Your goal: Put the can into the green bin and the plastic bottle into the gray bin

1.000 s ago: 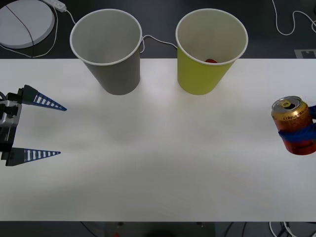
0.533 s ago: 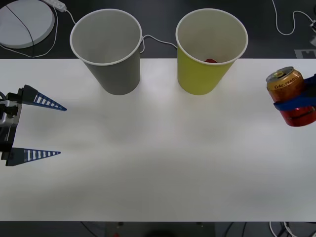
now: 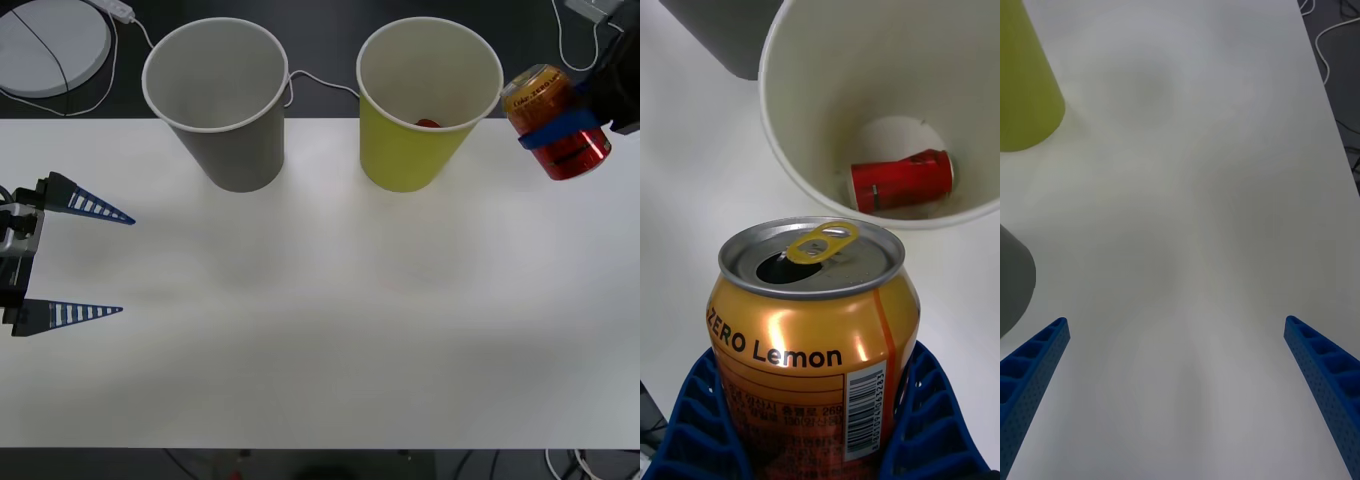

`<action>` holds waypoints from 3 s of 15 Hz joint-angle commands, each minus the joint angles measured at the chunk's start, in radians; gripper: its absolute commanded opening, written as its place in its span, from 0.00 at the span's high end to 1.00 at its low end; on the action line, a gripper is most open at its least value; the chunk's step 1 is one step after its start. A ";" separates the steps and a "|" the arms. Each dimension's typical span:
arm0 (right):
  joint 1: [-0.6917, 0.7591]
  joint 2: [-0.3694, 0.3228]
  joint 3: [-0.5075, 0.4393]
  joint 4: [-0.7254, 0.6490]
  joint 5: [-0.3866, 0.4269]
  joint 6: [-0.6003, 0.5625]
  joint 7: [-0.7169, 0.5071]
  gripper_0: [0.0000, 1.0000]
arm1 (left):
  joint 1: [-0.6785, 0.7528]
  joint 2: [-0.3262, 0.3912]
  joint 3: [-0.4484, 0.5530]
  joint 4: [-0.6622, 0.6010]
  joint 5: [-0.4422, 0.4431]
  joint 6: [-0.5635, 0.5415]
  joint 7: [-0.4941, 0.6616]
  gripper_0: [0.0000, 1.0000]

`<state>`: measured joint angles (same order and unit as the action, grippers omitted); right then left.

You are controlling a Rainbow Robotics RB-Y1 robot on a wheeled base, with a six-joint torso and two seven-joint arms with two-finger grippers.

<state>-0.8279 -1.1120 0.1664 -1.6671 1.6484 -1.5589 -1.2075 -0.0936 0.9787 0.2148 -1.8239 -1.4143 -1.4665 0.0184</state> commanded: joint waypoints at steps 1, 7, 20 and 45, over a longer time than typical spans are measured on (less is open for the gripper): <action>-0.149 0.052 0.099 0.118 0.031 0.011 0.000 1.00 | 0.000 0.000 0.000 0.000 0.000 0.000 0.000 0.00; -0.346 0.215 0.220 0.317 0.188 0.051 0.000 1.00 | 0.000 0.000 0.000 0.000 0.000 0.000 0.000 0.00; -0.514 0.351 0.314 0.570 0.324 0.082 0.062 0.83 | 0.000 0.000 0.000 0.000 0.000 0.000 0.000 0.00; 0.041 -0.026 -0.120 0.181 -0.309 -0.012 0.749 0.00 | 0.000 0.000 0.000 0.000 0.000 0.000 0.000 0.00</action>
<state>-0.8279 -1.1354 0.0755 -1.4671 1.3535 -1.5708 -0.4906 -0.0936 0.9787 0.2148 -1.8239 -1.4143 -1.4664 0.0184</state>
